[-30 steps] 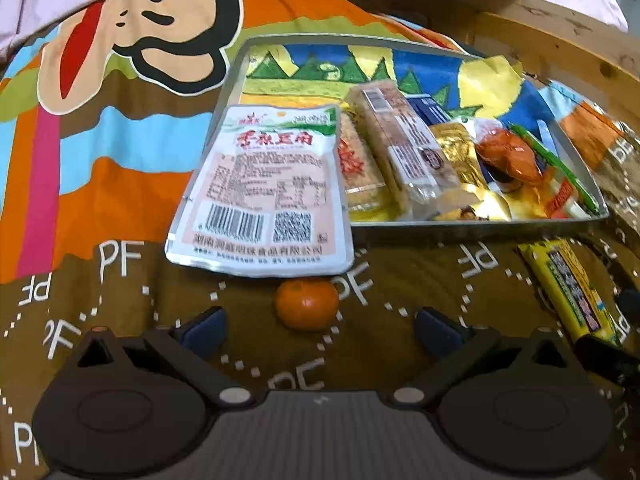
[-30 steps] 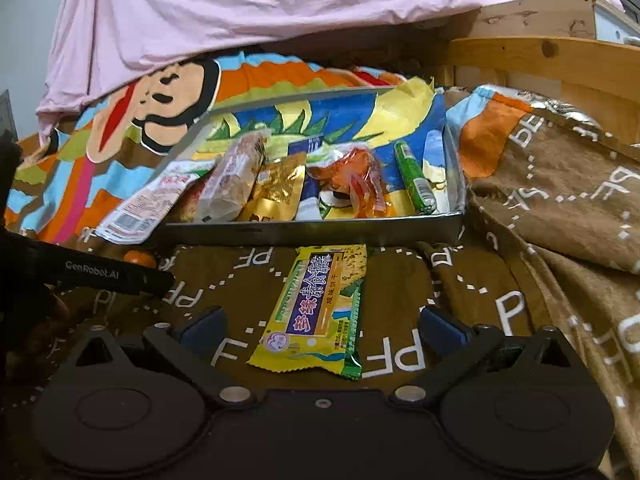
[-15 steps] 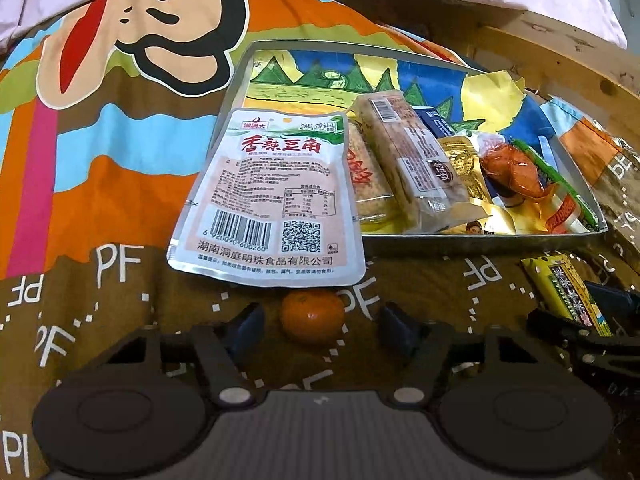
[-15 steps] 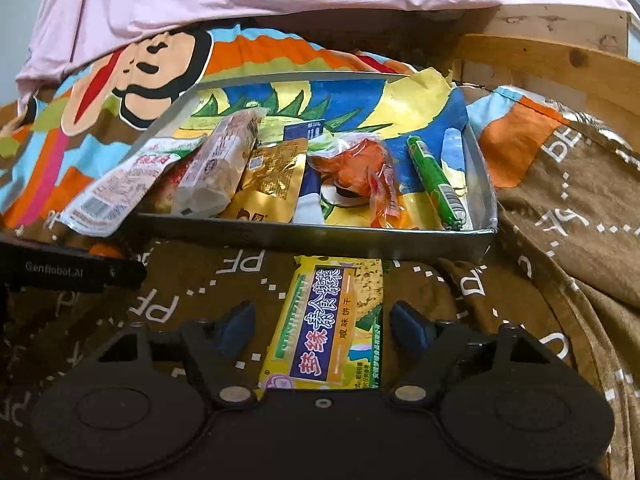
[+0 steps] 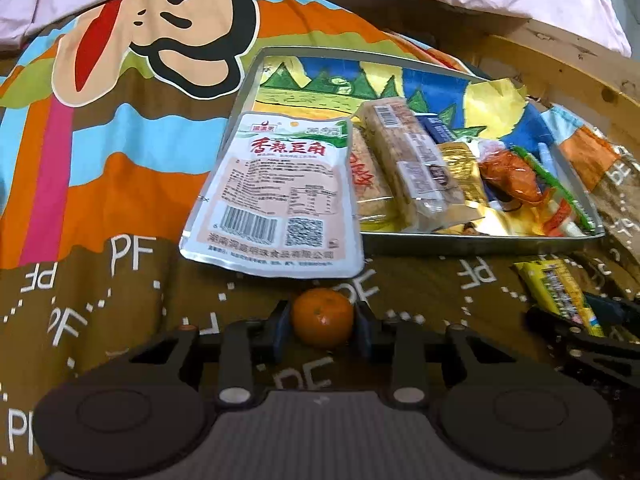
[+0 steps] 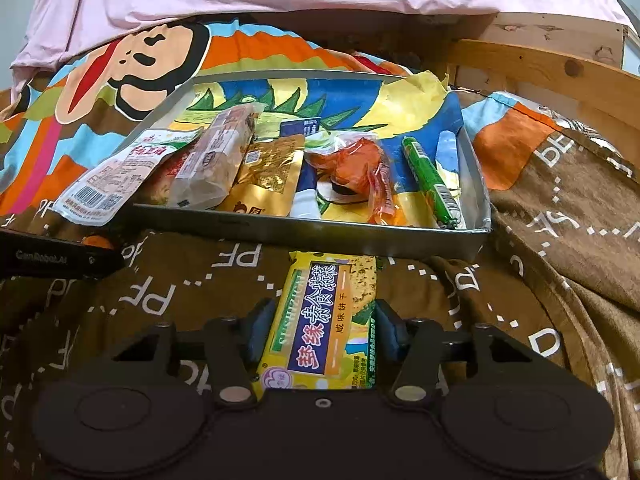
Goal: Organize snacks
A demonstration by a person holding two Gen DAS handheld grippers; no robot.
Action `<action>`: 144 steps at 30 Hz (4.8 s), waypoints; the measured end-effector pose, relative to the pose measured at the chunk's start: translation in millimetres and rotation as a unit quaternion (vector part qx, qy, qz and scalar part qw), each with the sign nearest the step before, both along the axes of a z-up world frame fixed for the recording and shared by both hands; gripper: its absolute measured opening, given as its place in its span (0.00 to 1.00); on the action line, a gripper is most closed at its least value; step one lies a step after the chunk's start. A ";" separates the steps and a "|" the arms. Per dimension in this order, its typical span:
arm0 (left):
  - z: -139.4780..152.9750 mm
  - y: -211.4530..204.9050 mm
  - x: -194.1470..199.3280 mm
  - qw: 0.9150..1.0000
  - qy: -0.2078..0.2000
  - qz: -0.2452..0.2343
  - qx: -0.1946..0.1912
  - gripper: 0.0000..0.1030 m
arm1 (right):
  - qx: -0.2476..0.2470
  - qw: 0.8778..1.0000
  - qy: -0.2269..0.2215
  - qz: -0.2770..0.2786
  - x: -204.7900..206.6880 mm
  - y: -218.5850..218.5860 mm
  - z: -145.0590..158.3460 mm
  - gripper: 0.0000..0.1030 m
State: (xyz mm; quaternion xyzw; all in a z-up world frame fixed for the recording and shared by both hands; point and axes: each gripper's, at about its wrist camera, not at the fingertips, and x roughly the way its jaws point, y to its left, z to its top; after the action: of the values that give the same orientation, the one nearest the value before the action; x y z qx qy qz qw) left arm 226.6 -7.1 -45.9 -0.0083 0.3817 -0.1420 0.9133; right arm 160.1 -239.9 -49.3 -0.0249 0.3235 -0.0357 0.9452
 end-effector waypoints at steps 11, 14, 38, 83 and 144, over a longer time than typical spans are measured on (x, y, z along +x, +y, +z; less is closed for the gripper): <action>13.8 -12.0 -30.0 1.000 0.012 -0.026 -0.009 0.35 | 0.041 0.998 0.003 0.038 -26.8 9.9 11.1 0.51; 17.9 -12.8 -38.7 0.999 0.016 -0.029 -0.013 0.35 | 0.045 0.998 0.001 0.043 -35.5 11.7 15.2 0.51; 114.5 -26.1 -97.7 0.996 -0.077 -0.014 -0.039 0.35 | 0.056 0.991 -0.110 0.042 -97.2 3.6 97.1 0.51; 38.1 -127.2 142.7 0.990 -0.067 -0.041 -0.114 0.35 | -0.067 0.994 -0.082 0.001 129.8 -63.9 41.6 0.51; 144.9 -32.7 17.0 0.978 -0.181 0.001 -0.100 0.97 | -0.068 0.978 -0.196 -0.020 -11.4 -37.1 157.0 0.99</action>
State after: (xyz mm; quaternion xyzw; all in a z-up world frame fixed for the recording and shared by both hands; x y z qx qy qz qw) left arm 243.6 -39.7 99.1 -0.0740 0.1940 -0.1778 0.9619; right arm 148.7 -277.1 107.7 -0.0755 0.1297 -0.0811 0.9853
